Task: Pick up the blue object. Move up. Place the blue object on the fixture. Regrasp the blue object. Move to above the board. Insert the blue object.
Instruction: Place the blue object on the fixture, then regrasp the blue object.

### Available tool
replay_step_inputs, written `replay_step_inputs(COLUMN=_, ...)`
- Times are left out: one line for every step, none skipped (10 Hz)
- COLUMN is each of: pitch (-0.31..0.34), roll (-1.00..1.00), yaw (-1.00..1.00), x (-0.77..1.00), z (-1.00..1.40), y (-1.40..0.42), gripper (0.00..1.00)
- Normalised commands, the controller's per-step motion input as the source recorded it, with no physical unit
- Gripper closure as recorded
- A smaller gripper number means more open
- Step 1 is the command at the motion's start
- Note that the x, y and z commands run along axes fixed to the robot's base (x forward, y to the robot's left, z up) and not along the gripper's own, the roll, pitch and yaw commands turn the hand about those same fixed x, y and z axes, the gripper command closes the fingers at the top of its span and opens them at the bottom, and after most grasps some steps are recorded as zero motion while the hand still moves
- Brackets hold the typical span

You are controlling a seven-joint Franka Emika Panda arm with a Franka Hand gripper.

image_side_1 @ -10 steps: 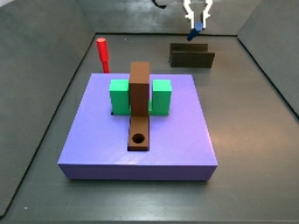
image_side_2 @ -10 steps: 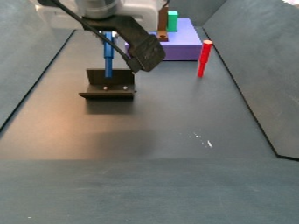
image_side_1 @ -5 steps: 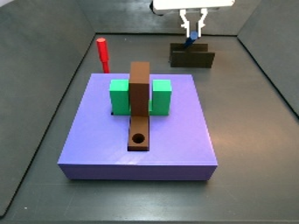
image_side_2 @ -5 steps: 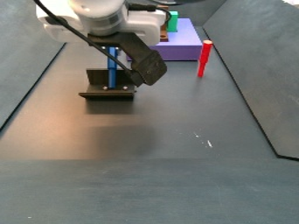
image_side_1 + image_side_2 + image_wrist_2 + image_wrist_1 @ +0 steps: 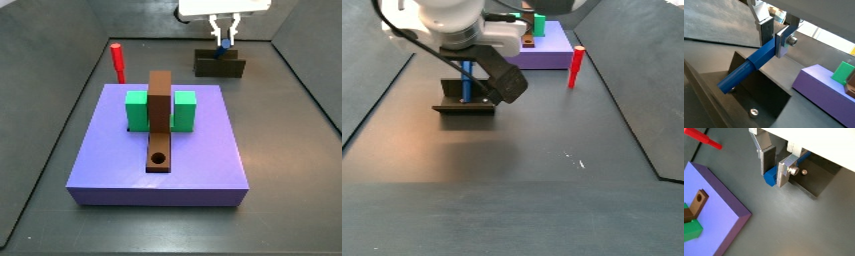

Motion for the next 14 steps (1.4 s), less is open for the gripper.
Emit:
replay_step_inputs(pitch=0.0, roll=-0.01, yaw=0.0, x=0.07, z=-0.14, y=0.05, gripper=1.0)
replay_step_inputs(pitch=0.0, roll=0.0, yaw=0.0, x=0.06, z=-0.19, y=0.05, gripper=1.0)
replay_step_inputs(pitch=0.0, roll=0.0, yaw=0.0, x=0.05, z=-0.21, y=0.03, gripper=1.0)
replay_step_inputs(pitch=0.0, roll=0.01, yaw=0.0, x=0.04, z=-0.22, y=0.03, gripper=1.0)
replay_step_inputs(pitch=0.0, roll=0.02, yaw=0.0, x=0.04, z=-0.23, y=0.02, gripper=1.0)
replay_step_inputs(pitch=0.0, roll=0.05, yaw=0.0, x=0.05, z=-0.23, y=0.02, gripper=1.0)
replay_step_inputs(pitch=0.0, roll=0.1, yaw=0.0, x=0.03, z=-0.23, y=0.01, gripper=1.0)
replay_step_inputs(pitch=0.0, roll=0.04, yaw=0.0, x=0.04, z=-0.19, y=0.02, gripper=1.0)
replay_step_inputs(pitch=0.0, roll=0.0, yaw=0.0, x=0.06, z=-0.13, y=0.03, gripper=1.0)
replay_step_inputs(pitch=0.0, roll=0.0, yaw=0.0, x=0.09, z=-0.01, y=0.0, gripper=1.0)
replay_step_inputs(pitch=0.0, roll=0.0, yaw=0.0, x=0.0, z=0.0, y=0.0, gripper=1.0)
replay_step_inputs(pitch=0.0, roll=0.0, yaw=0.0, x=0.0, z=0.0, y=0.0, gripper=0.0)
replay_step_inputs(pitch=-0.003, roll=0.31, yaw=0.11, x=-0.18, z=0.54, y=-0.04, gripper=0.0)
replay_step_inputs(pitch=0.0, roll=0.74, yaw=0.16, x=-0.14, z=0.67, y=-0.28, gripper=0.0)
